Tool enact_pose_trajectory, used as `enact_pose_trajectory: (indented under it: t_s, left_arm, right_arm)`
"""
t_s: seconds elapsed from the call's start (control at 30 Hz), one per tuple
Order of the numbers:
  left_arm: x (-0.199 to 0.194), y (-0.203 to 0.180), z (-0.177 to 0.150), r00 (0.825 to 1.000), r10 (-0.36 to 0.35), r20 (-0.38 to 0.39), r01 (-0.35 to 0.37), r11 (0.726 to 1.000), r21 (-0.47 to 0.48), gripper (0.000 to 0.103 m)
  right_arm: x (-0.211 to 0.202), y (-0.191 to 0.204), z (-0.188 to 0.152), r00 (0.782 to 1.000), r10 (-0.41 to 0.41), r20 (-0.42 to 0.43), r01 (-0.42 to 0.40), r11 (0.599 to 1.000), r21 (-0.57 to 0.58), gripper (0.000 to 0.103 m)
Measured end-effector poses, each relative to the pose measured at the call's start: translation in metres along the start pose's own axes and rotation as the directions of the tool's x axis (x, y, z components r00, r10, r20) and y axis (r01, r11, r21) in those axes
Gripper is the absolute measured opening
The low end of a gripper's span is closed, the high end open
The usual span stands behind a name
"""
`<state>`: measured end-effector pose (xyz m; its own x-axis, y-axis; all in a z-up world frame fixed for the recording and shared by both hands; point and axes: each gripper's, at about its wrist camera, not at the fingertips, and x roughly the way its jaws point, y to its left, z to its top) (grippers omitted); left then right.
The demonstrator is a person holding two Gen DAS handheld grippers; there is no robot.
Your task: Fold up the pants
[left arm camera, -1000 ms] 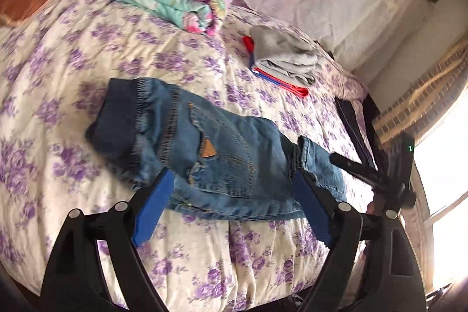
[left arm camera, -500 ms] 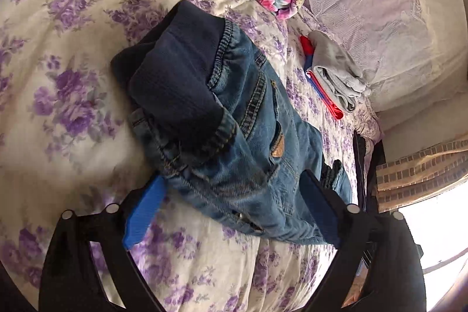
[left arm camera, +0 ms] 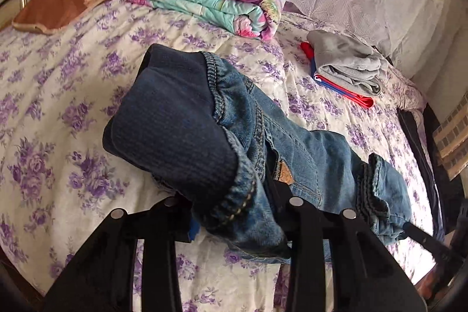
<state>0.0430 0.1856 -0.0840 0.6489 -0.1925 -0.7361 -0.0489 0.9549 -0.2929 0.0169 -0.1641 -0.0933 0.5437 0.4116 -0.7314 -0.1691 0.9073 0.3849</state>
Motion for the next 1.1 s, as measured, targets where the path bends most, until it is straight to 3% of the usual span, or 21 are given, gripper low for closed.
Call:
enact_pose_trajectory:
  t_s: [0.07, 0.1, 0.13, 0.17, 0.27, 0.33, 0.4, 0.63, 0.73, 0.83, 0.97, 1.1]
  left_arm:
    - [-0.002, -0.003, 0.001, 1.000, -0.002, 0.014, 0.002, 1.000, 0.019, 0.033]
    - [-0.002, -0.001, 0.002, 1.000, -0.009, 0.013, 0.009, 1.000, 0.018, 0.033]
    - [-0.002, 0.001, 0.002, 1.000, -0.015, 0.009, 0.015, 1.000, 0.014, 0.033]
    - [-0.001, 0.003, 0.003, 1.000, -0.022, 0.003, 0.022, 1.000, 0.008, 0.033]
    - [0.002, 0.004, 0.005, 0.999, -0.042, -0.009, 0.042, 0.999, -0.004, 0.033]
    - [0.002, 0.005, 0.005, 0.998, -0.055, -0.007, 0.055, 0.998, 0.000, 0.033]
    - [-0.001, 0.002, 0.005, 0.998, -0.066, 0.003, 0.066, 0.998, 0.017, 0.033]
    - [-0.013, -0.022, 0.013, 0.997, -0.060, 0.042, 0.057, 0.995, 0.081, 0.031]
    - [-0.027, -0.046, 0.015, 0.996, -0.038, 0.085, 0.024, 0.987, 0.158, 0.030]
    - [-0.049, -0.085, 0.009, 0.986, -0.034, 0.161, -0.013, 0.960, 0.279, 0.029]
    - [-0.059, -0.149, 0.001, 0.976, -0.084, 0.201, -0.010, 0.903, 0.429, 0.028]
    - [-0.038, -0.224, -0.016, 0.983, -0.136, 0.125, 0.039, 0.814, 0.579, 0.027]
  right_arm:
    - [0.020, 0.010, 0.025, 1.000, 0.017, -0.027, -0.017, 1.000, -0.023, 0.036]
    - [0.033, 0.015, 0.037, 0.998, 0.033, -0.048, -0.034, 0.999, -0.031, 0.029]
    - [0.048, 0.020, 0.047, 0.996, 0.049, -0.078, -0.053, 0.998, -0.041, 0.012]
    - [0.065, 0.024, 0.054, 0.991, 0.063, -0.119, -0.068, 0.997, -0.038, 0.007]
    - [0.114, 0.031, 0.061, 0.964, 0.074, -0.255, -0.080, 0.997, -0.014, 0.006]
    - [0.140, 0.031, 0.057, 0.948, 0.026, -0.317, -0.033, 0.999, -0.016, 0.004]
    - [0.151, 0.029, 0.053, 0.948, 0.022, -0.319, -0.025, 1.000, -0.006, 0.000]
    - [0.136, 0.029, 0.049, 0.950, 0.035, -0.311, -0.032, 0.999, 0.017, 0.002]
    - [0.086, 0.024, 0.050, 0.977, 0.070, -0.199, -0.069, 0.998, 0.015, 0.005]
    - [0.015, 0.000, 0.043, 0.999, 0.028, -0.025, -0.027, 0.999, 0.041, 0.006]
    - [-0.067, -0.057, 0.015, 0.988, -0.011, 0.152, -0.016, 0.985, 0.174, 0.006]
    - [-0.111, -0.108, -0.028, 0.969, -0.102, 0.224, 0.027, 0.949, 0.315, 0.006]
